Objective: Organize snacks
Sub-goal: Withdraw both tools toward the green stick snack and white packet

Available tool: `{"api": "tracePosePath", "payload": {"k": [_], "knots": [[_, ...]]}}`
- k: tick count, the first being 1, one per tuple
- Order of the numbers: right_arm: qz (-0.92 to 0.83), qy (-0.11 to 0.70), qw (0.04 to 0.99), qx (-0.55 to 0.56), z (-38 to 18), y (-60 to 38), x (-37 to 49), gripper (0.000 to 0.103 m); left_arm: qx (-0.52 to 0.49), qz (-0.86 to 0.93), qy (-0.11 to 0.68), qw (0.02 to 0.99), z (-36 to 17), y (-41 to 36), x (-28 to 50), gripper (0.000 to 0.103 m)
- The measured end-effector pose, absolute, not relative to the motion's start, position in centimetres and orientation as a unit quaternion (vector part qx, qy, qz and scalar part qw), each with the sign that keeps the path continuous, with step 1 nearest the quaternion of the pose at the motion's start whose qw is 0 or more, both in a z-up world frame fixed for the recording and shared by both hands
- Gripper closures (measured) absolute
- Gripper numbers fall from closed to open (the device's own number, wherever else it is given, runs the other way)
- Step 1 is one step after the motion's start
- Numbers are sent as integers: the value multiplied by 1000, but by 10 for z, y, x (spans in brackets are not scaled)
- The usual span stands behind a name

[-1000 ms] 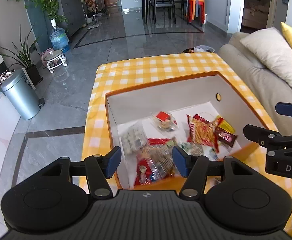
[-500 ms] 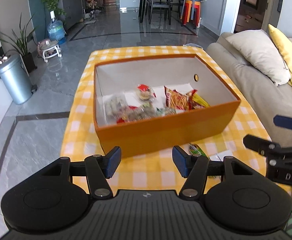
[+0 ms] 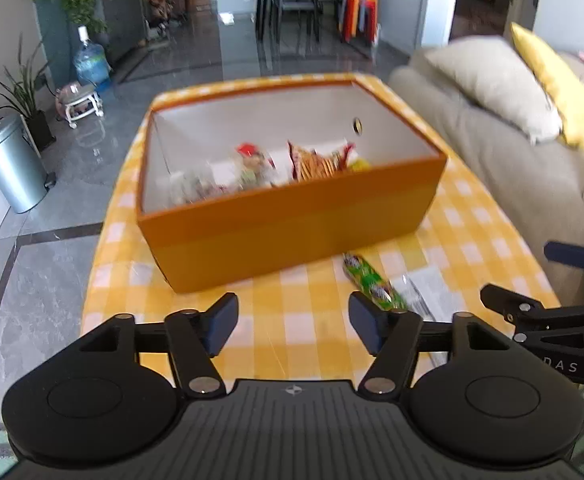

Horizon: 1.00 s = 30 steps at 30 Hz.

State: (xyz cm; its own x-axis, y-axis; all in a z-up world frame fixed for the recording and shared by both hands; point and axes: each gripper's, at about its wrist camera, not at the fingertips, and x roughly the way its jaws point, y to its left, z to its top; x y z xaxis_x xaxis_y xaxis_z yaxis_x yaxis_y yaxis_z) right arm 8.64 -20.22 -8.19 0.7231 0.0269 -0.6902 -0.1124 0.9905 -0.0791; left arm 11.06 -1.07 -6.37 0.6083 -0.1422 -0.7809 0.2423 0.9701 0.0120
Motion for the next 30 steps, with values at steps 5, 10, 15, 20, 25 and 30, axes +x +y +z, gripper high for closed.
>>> {"api": "tracePosePath", "payload": {"k": [5, 10, 15, 20, 25, 30], "knots": [[49, 368, 926, -72, -94, -203, 87, 21, 69, -112, 444, 886, -76, -21, 116, 26], [64, 382, 920, -56, -104, -205, 94, 21, 76, -120, 464, 874, -88, -26, 122, 30], [75, 397, 914, -31, -113, -205, 102, 21, 79, -118, 478, 867, -97, -29, 129, 30], [92, 414, 905, -25, -123, -201, 111, 25, 84, -116, 483, 864, -103, -30, 136, 30], [108, 423, 899, -14, -130, -199, 123, 32, 84, -127, 481, 864, -109, -31, 140, 30], [122, 435, 892, -1, -138, -199, 135, 38, 69, -137, 483, 862, -113, -30, 146, 30]]}}
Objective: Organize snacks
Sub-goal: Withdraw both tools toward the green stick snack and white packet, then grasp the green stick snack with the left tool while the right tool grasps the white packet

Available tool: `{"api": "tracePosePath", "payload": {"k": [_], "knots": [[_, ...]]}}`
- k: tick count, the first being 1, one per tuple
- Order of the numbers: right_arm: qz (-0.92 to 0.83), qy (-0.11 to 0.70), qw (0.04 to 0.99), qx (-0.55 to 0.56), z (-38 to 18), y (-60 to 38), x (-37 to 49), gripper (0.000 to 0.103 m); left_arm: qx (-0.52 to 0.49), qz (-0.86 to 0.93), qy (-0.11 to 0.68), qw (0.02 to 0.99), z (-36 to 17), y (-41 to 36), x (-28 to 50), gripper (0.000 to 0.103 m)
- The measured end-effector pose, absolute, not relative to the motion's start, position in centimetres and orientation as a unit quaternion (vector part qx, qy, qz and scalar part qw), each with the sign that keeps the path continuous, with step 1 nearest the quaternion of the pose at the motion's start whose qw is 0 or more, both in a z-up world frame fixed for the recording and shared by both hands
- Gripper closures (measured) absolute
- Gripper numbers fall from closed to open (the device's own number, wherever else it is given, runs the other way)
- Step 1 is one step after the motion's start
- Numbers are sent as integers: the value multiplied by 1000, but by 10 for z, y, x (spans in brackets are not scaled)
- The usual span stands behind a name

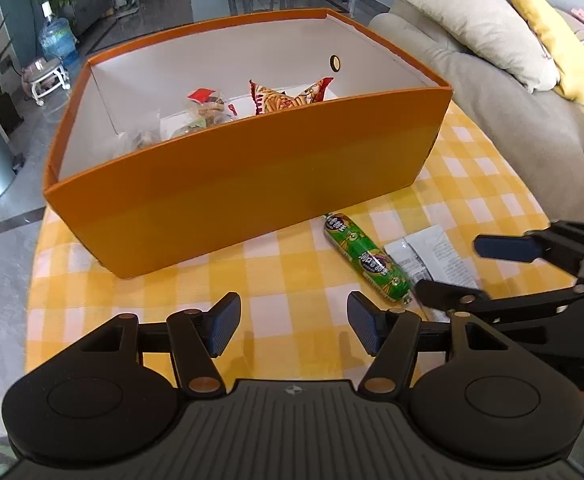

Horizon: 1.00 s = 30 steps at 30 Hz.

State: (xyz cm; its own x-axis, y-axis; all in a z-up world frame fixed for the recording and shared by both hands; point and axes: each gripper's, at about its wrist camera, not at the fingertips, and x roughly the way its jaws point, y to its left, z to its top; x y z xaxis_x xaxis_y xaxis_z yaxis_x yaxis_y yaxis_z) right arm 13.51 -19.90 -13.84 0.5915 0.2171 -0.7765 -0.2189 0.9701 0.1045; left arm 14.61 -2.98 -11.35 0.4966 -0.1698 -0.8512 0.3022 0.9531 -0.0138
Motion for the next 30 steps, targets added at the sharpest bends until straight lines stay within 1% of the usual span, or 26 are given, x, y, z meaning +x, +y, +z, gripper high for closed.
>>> {"api": "tracePosePath", "payload": {"k": [4, 7, 10, 13, 15, 23, 30], "knots": [[126, 447, 885, -4, -147, -195, 145, 44, 54, -147, 488, 859, -116, -30, 150, 32], [128, 444, 887, 2, -147, -196, 146, 45, 45, -149, 491, 857, -117, -33, 152, 41], [118, 442, 889, 6, -145, -199, 146, 46, 24, -161, 493, 854, -117, -37, 154, 45], [102, 443, 891, 4, -145, -205, 146, 50, 13, -166, 501, 849, -120, -46, 161, 47], [89, 449, 889, 2, -147, -208, 147, 52, 2, -166, 507, 846, -123, -51, 166, 47], [94, 463, 882, 8, -156, -210, 149, 52, -22, -152, 528, 835, -139, -70, 187, 47], [93, 473, 876, 10, -161, -210, 150, 51, -3, -136, 532, 836, -151, -79, 194, 47]]}}
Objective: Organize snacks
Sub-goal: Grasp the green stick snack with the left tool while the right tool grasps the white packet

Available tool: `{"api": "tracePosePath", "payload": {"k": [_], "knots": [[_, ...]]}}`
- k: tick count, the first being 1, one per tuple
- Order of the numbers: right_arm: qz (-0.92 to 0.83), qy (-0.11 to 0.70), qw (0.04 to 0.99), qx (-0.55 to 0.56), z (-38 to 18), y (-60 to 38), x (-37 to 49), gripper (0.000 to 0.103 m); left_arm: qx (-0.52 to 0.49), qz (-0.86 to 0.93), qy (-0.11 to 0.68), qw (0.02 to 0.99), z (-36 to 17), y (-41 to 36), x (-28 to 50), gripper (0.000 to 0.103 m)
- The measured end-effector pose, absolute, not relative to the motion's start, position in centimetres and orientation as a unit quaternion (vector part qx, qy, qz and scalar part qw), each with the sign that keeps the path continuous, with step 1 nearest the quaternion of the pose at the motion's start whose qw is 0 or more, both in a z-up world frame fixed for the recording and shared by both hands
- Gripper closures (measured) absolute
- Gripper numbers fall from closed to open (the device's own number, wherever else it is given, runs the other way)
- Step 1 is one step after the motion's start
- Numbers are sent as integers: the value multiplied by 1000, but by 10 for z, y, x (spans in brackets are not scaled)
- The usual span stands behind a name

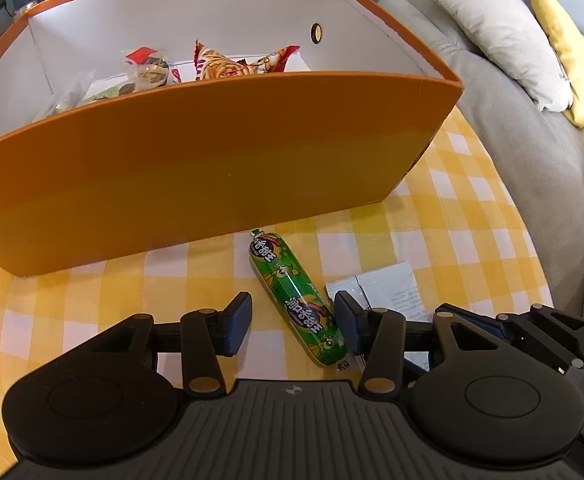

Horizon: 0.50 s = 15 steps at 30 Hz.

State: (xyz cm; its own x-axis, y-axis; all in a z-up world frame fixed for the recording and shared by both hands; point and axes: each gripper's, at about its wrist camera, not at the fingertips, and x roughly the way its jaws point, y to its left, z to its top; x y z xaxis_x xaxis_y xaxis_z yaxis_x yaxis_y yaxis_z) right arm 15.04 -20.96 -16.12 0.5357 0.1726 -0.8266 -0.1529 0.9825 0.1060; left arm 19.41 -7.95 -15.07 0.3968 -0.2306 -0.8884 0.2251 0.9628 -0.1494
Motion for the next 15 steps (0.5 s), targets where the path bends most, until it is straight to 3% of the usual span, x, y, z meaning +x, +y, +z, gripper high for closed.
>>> {"api": "tracePosePath", "payload": {"k": [11, 15], "knots": [[87, 477, 875, 3, -166, -206, 150, 46, 27, -136, 536, 833, -155, -92, 200, 52], [91, 478, 874, 1, -167, -206, 150, 44, 32, -141, 536, 832, -155, -93, 201, 63]]}}
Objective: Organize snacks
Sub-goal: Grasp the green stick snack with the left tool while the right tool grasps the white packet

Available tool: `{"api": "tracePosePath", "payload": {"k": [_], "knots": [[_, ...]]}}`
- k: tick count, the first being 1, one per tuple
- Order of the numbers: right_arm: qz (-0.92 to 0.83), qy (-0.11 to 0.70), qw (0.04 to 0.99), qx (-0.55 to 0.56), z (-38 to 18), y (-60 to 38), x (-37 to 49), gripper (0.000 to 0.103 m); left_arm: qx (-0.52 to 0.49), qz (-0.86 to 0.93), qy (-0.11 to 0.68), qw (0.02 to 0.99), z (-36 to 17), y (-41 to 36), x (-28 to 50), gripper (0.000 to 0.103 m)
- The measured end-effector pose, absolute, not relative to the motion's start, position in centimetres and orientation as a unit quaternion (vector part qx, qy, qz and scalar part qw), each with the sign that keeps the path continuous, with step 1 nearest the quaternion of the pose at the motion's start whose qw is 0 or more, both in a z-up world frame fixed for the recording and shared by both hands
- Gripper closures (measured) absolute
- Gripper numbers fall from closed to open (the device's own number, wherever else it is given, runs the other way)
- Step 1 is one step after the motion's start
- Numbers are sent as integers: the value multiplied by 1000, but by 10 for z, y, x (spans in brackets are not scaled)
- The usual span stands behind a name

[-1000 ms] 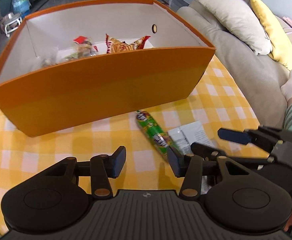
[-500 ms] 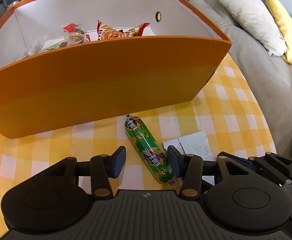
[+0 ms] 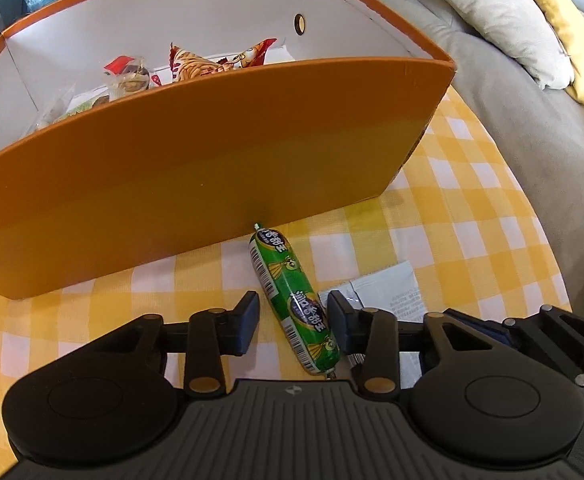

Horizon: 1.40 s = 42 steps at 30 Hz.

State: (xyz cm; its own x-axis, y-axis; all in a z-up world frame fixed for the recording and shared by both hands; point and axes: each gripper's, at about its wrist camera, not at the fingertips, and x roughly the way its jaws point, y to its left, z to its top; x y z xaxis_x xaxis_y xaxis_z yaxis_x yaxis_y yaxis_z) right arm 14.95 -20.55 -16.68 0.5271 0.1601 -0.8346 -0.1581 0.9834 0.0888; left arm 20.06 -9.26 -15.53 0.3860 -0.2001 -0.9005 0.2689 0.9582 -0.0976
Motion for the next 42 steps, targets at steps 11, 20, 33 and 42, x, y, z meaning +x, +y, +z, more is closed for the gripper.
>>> {"api": "tracePosePath", "payload": {"k": [11, 20, 33, 42], "knots": [[100, 489, 866, -16, -170, -199, 146, 42, 61, -127, 576, 805, -148, -65, 184, 77], [97, 490, 866, -36, -172, -194, 145, 42, 67, -119, 570, 811, -152, -58, 178, 70], [102, 483, 868, -43, -169, -191, 141, 55, 63, -122, 558, 819, -153, -57, 178, 78], [91, 482, 871, -22, -159, -199, 139, 57, 29, -129, 550, 825, -134, -45, 168, 78]]}}
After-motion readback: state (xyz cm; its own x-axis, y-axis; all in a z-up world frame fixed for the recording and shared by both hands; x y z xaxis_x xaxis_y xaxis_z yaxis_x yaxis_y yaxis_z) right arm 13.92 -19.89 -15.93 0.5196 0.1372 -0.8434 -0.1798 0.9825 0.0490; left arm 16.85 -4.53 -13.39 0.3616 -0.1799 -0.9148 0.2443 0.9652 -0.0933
